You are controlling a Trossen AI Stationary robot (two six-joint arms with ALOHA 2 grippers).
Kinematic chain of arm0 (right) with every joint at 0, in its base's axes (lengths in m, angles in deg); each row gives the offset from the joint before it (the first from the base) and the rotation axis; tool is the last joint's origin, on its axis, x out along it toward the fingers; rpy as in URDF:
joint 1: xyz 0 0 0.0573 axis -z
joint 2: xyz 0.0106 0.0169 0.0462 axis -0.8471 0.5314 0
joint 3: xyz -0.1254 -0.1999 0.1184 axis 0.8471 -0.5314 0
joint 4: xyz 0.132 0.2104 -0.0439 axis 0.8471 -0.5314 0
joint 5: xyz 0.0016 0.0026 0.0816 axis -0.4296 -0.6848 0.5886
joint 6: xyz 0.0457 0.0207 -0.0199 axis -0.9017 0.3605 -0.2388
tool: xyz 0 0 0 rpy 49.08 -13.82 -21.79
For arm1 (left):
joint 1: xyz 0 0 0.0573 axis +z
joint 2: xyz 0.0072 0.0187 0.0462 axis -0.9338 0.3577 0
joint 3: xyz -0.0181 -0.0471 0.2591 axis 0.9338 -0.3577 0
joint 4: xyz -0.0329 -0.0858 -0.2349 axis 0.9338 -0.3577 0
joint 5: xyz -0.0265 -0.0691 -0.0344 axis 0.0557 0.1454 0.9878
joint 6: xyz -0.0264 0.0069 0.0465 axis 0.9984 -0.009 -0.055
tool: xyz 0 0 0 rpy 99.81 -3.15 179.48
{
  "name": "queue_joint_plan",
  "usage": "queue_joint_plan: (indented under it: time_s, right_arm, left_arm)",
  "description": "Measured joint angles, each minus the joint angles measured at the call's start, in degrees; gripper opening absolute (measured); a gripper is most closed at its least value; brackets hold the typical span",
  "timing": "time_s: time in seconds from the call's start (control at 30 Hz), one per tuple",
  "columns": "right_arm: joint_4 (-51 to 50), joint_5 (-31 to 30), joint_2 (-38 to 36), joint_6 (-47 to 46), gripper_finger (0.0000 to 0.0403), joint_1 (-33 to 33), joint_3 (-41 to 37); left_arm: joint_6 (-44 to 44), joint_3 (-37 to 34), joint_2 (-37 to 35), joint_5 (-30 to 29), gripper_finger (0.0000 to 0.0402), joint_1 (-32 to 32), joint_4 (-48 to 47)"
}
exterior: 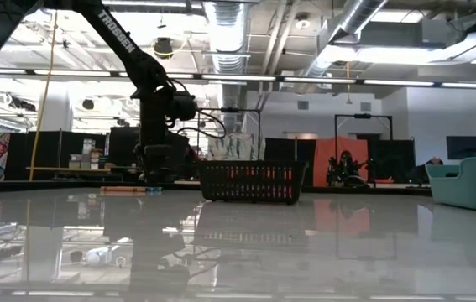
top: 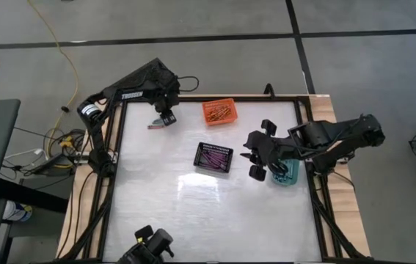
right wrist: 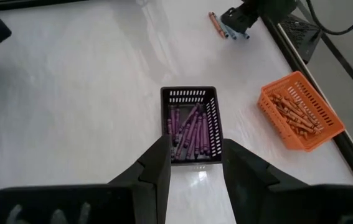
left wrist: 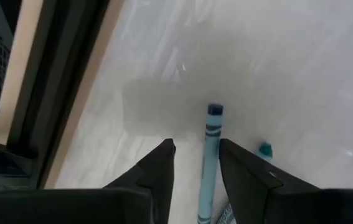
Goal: Sort crayons
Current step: Put the blue green crayon into the green bin
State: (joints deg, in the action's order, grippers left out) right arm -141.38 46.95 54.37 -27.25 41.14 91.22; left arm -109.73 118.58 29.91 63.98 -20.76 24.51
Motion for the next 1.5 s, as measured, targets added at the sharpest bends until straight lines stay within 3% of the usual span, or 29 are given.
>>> queue_joint_plan:
  time_s: [0.5,0.63,0.93,1.03,1.2,1.5]
  right_arm:
    - [0.24,-1.50,0.00,-1.87,0.0136,-0.92,0.00]
    - [0.21,-1.80,0.00,-1.87,0.0136,-1.60,0.00]
    - [0.04,-2.73,0.00,-1.89,0.0137,-1.49,0.00]
    - [-0.03,-2.73,0.00,-2.04,0.0137,-1.49,0.00]
    - [-3.99,-2.88,0.00,-6.54,0.0137,-1.49,0.00]
    - [-6.81,-13.92,-1.38,-24.10,0.0137,-4.70,-8.11]
  left_arm:
    - [-0.87,0.78,4.85,-0.46,0.0055,-1.92,-1.21]
    - [-1.72,3.73,5.29,-0.40,0.0011,-1.92,-3.11]
    - [-1.07,14.76,5.64,3.69,0.0002,-3.17,-7.46]
    - [-0.50,19.18,5.73,7.48,0.0002,-4.86,-8.48]
    - [2.49,25.51,5.64,19.60,0.0001,-9.37,-9.47]
    - [7.75,33.40,5.48,44.28,0.0000,-18.19,-4.49]
